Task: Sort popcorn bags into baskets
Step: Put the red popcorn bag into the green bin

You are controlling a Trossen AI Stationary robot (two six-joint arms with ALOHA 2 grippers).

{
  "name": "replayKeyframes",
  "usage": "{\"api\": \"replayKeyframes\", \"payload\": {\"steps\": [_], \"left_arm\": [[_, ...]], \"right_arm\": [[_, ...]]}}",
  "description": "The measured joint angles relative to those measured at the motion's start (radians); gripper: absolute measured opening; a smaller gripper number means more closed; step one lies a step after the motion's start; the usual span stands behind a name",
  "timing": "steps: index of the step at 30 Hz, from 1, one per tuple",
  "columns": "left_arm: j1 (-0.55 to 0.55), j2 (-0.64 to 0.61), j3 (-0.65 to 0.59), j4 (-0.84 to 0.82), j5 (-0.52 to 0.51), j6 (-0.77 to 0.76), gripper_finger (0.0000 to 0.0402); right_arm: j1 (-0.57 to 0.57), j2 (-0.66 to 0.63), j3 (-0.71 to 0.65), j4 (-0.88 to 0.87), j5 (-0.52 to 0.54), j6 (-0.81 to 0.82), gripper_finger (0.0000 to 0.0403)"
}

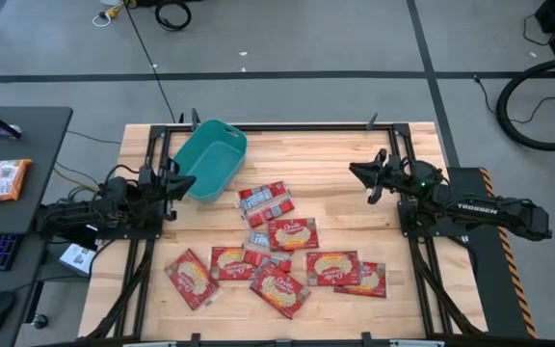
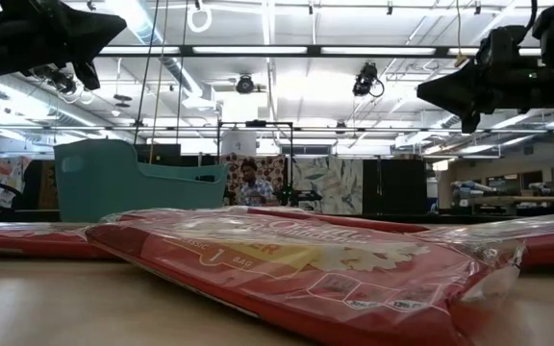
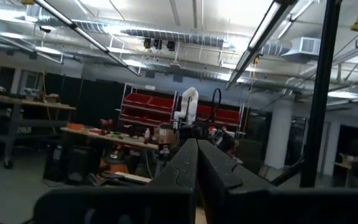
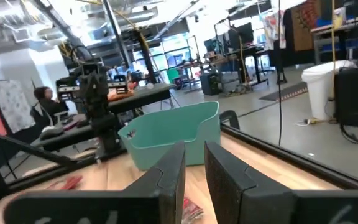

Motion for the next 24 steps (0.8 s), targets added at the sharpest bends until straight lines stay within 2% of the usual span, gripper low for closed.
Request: {"api": "replayKeyframes", "payload": {"steps": [5,9,11,15,20,22,24], "left_arm": [[0.0,0.044,0.0,-0.017,0.002,-0.015,0.0011],[0.0,0.162,0.001,-0.001,-0.089,-0.091,0.0011],[0.0,0.234,0.016,0.005,-0.098,-0.119,0.0011],[0.0,0.385,0.097,0.015,-0.048,-0.154,0.0011],[0.0,0.553,0.198,-0.001,-0.028,-0.158,0.0011],[0.0,0.612,0.249,-0.042,-0.026,-0.13,0.0012],[0.001,0.674,0.303,-0.128,-0.027,-0.111,0.0019]], "right_arm": [[0.007,0.0,0.0,0.065,-0.151,0.002,0.0066],[0.048,0.002,0.0,0.191,-0.231,0.015,0.0066],[0.077,0.017,0.0,0.211,-0.209,-0.006,0.0066],[0.137,0.077,0.007,0.214,-0.114,-0.049,0.0066],[0.229,0.215,0.076,0.214,-0.093,-0.053,0.0066],[0.274,0.283,0.103,0.213,-0.084,-0.069,0.0066],[0.324,0.354,0.124,0.213,-0.021,-0.091,0.0066]]}}
